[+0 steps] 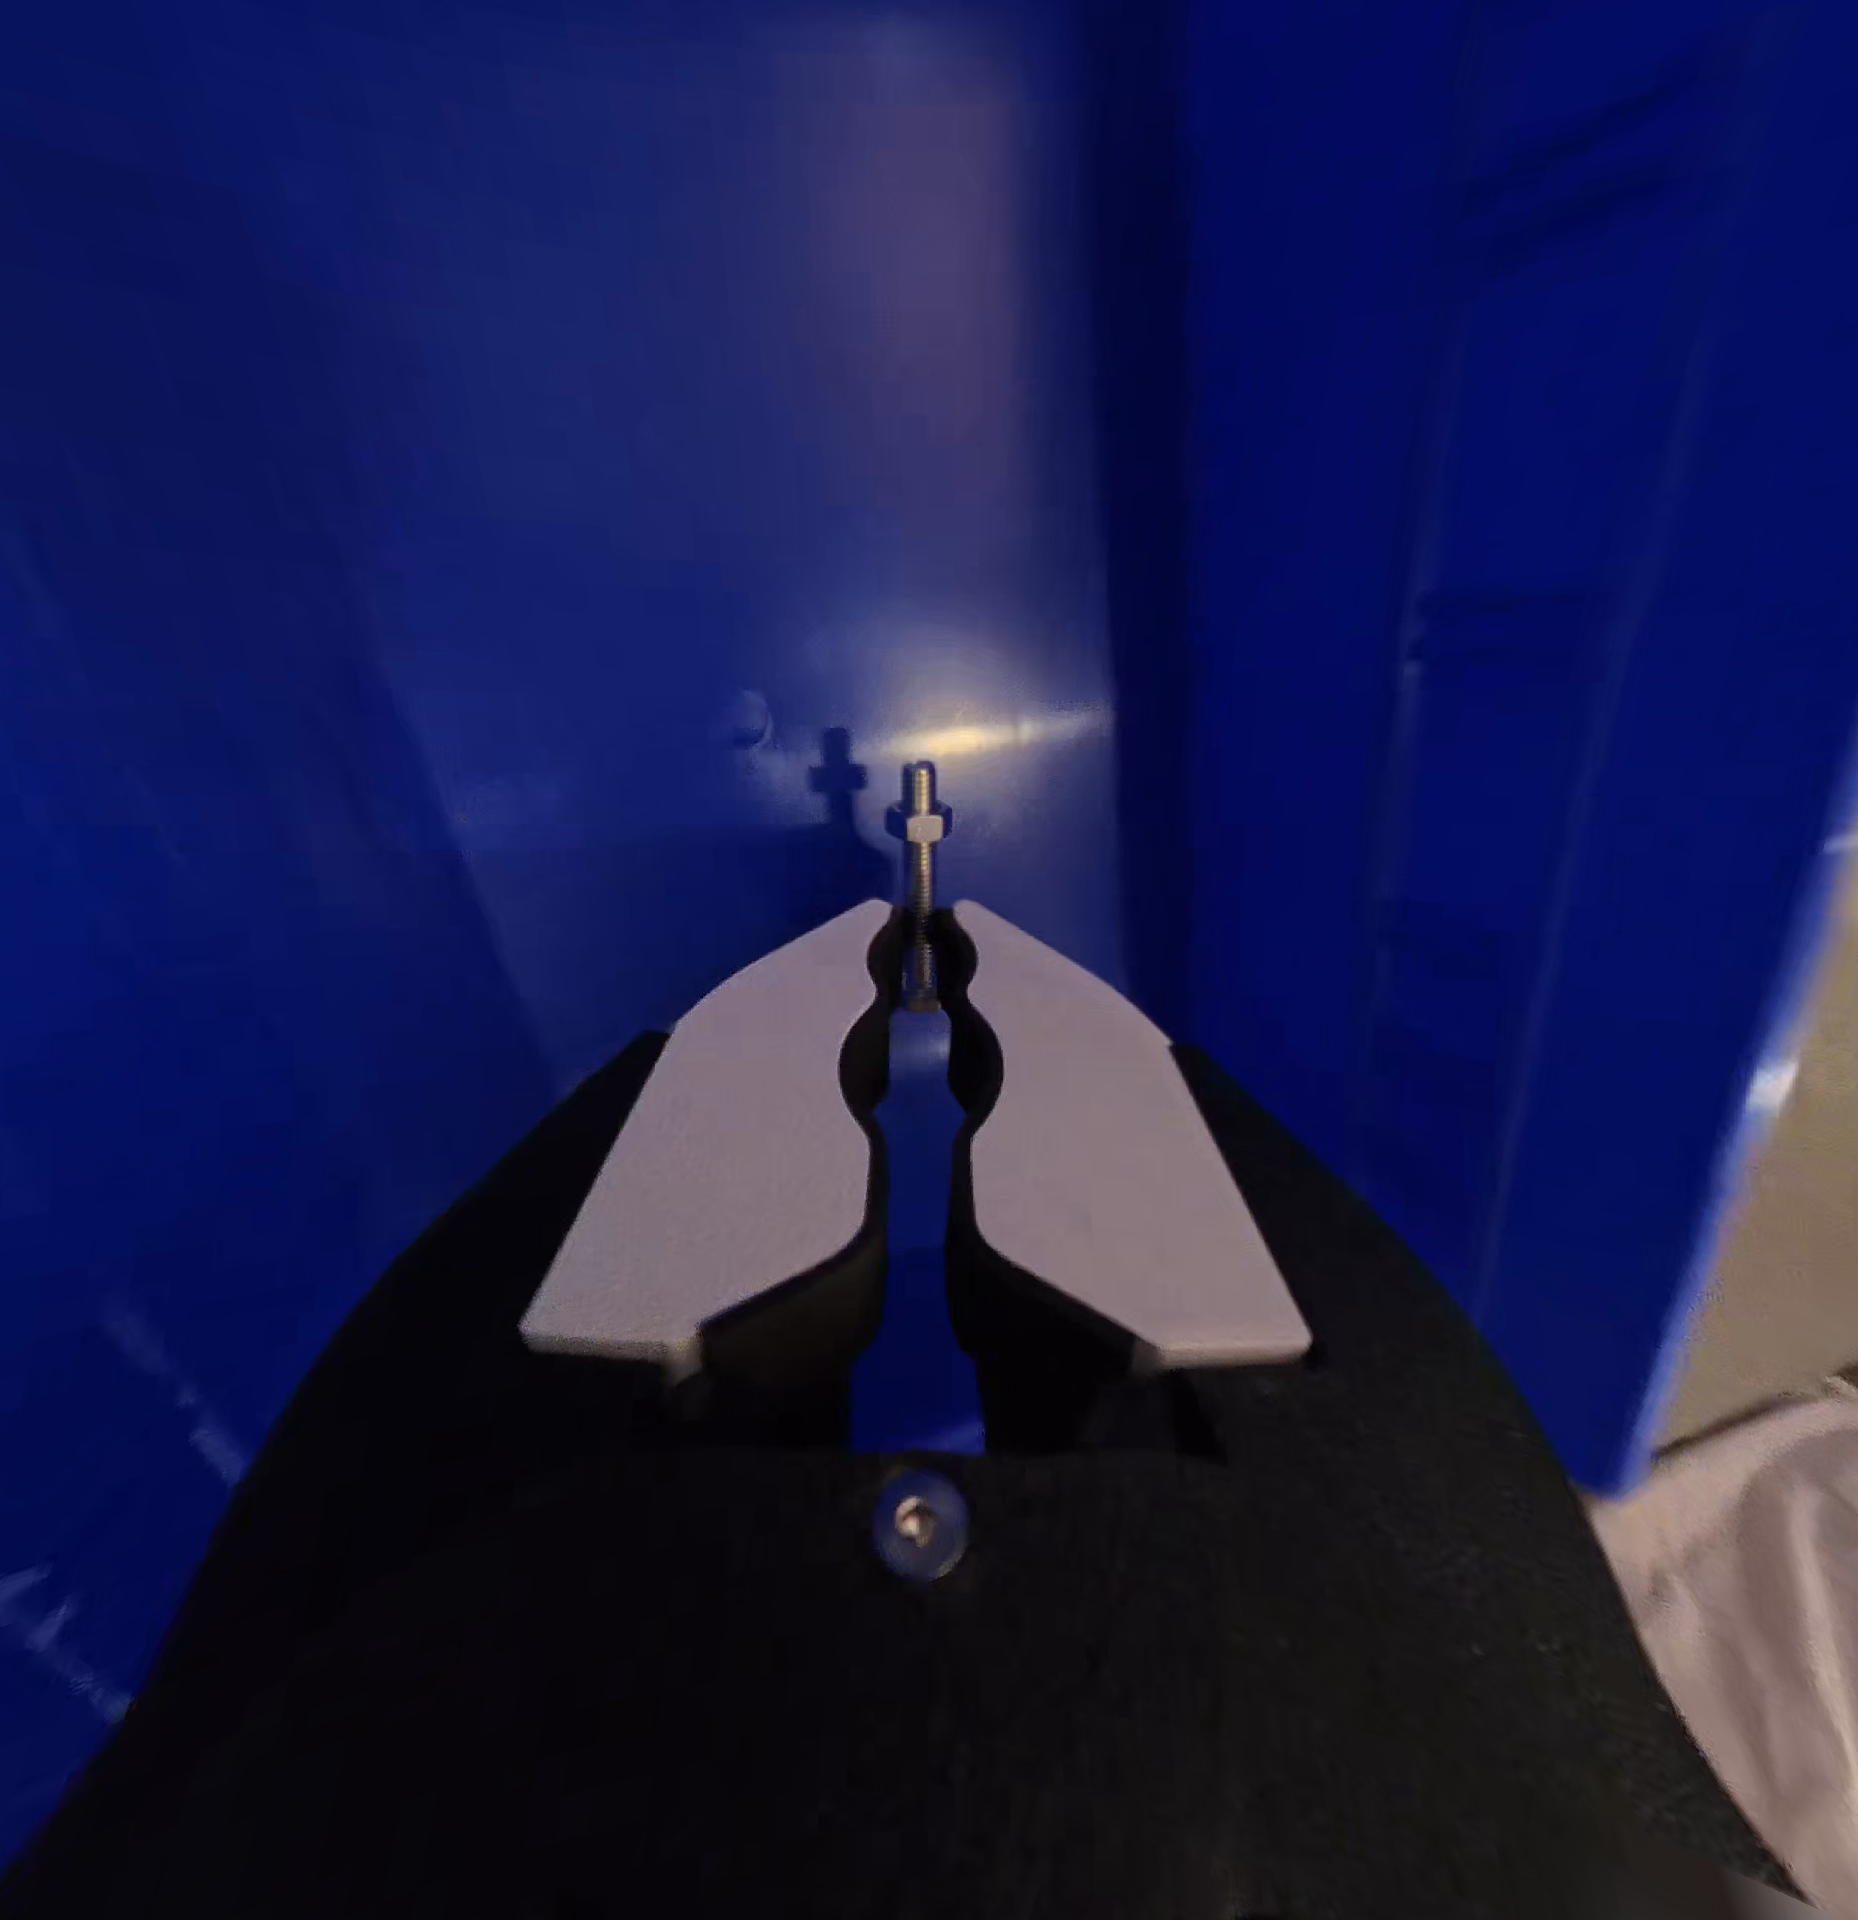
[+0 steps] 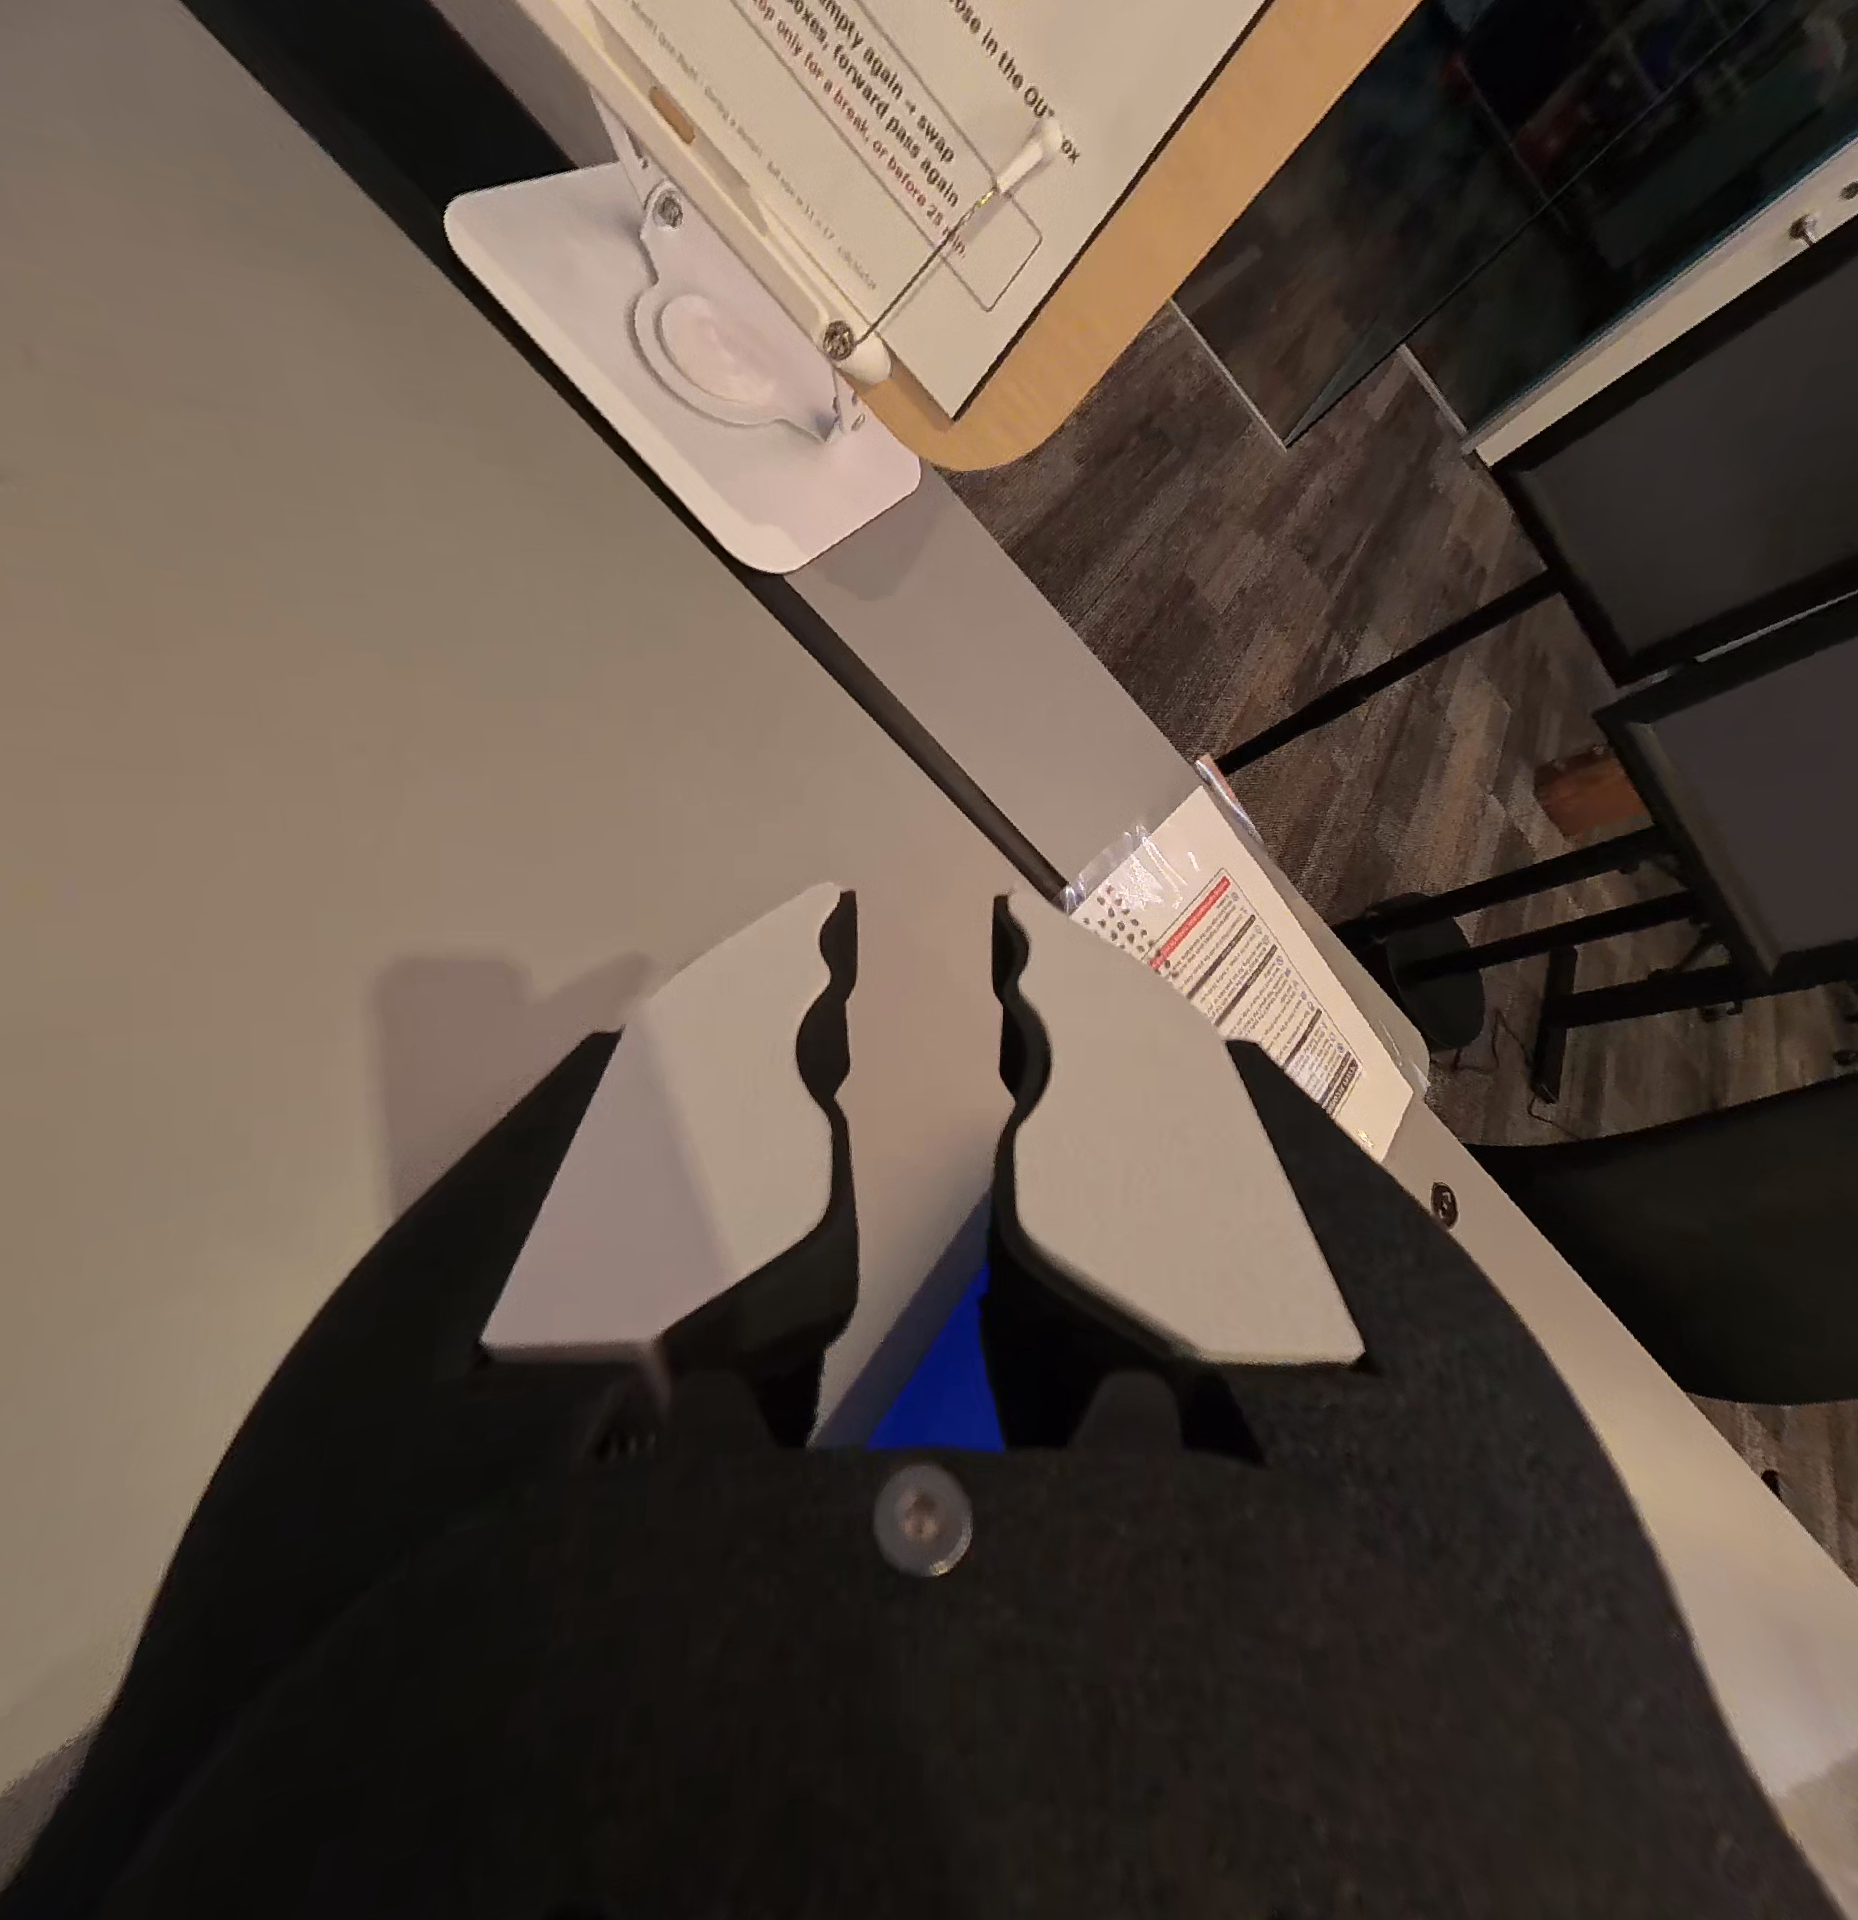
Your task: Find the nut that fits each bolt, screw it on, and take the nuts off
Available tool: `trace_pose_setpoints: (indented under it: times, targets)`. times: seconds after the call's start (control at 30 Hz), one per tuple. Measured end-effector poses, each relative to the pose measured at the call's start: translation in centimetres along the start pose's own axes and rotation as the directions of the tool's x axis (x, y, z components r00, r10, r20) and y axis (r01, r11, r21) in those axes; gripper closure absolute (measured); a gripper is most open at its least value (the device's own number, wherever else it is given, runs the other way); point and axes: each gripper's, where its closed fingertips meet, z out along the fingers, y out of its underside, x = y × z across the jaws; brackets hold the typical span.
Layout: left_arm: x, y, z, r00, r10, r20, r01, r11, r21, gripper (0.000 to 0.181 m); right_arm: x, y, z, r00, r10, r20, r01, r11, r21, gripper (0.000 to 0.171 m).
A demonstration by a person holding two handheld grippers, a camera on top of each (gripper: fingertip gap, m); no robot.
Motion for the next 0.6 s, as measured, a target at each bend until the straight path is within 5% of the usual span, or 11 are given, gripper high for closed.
trace_pose_setpoints:
  times: [0.17,0.33,0.5,0.6]
  targets:
    - [4.5,-3.9,-8.6,0.959,0.173,-0.223,-0.054,0.889,0.455,0.176,-1.3,0.0,0.0,0.995,-0.03,0.092,0.025,0.998,0.058,0.148]
    - [18.2,-3.8,-17.7,0.684,0.66,-0.31,-0.217,0.59,0.777,0.177,-5.4,-3.3,-0.8,0.954,-0.12,0.274,0.054,0.97,0.237,0.148]
    - [32.2,-2.8,-18.9,0.417,0.875,-0.245,-0.248,0.369,0.896,0.177,-13.7,-9.8,-4.9,0.802,-0.219,0.556,-0.121,0.851,0.511,0.145]
    - [38.6,-1.7,-17.1,0.315,0.914,-0.255,-0.211,0.33,0.92,0.177,-17.3,-12.7,-7.7,0.714,-0.235,0.66,-0.307,0.741,0.597,0.145]
